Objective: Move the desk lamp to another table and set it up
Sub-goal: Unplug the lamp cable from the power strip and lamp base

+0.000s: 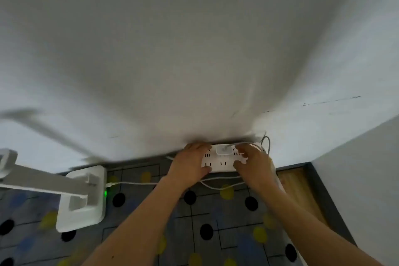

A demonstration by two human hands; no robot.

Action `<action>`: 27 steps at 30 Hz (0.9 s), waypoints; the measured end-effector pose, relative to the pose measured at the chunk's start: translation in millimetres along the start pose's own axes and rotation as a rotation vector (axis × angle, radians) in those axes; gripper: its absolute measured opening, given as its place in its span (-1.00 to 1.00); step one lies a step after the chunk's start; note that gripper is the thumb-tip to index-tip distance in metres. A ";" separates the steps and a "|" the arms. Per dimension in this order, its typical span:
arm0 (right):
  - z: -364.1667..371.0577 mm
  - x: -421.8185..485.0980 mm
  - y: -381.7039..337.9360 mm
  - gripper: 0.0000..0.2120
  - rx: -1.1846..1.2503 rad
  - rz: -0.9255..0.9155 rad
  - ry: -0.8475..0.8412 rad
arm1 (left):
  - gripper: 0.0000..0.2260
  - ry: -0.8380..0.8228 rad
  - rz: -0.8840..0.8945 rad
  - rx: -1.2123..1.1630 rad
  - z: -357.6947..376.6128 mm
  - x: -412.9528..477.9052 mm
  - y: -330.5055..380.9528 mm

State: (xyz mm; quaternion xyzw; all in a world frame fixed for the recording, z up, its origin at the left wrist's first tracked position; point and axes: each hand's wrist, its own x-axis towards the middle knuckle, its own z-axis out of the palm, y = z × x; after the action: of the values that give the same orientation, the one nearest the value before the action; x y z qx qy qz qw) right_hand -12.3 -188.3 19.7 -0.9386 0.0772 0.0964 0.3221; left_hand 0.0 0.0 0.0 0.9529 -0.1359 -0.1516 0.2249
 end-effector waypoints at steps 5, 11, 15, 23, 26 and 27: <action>13.5 11.1 2.9 -0.58 0.072 -0.015 -0.059 | -0.38 0.032 -0.023 0.092 6.5 7.6 -1.0; 21.8 25.8 4.7 -0.64 0.040 -0.089 -0.053 | -0.36 0.053 -0.021 0.139 8.9 11.2 -2.7; 21.7 33.3 3.2 -0.63 -0.018 -0.137 -0.087 | -0.36 0.056 -0.027 0.120 10.0 11.5 -2.9; 23.1 39.9 5.5 -0.59 -0.141 -0.217 -0.134 | -0.38 0.058 -0.052 0.111 9.1 10.9 -2.7; 23.1 40.0 4.4 -0.60 -0.150 -0.222 -0.137 | -0.38 0.064 -0.057 0.096 9.9 10.8 -2.4; 23.5 39.7 4.5 -0.61 -0.150 -0.226 -0.135 | -0.38 0.066 -0.056 0.092 10.2 10.6 -2.6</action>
State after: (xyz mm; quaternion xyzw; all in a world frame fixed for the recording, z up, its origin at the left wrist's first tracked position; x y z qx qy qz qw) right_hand 22.2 -180.6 -10.3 -0.9542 -0.0584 0.1277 0.2643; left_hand 6.6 -5.2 -12.4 0.9701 -0.1085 -0.1202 0.1808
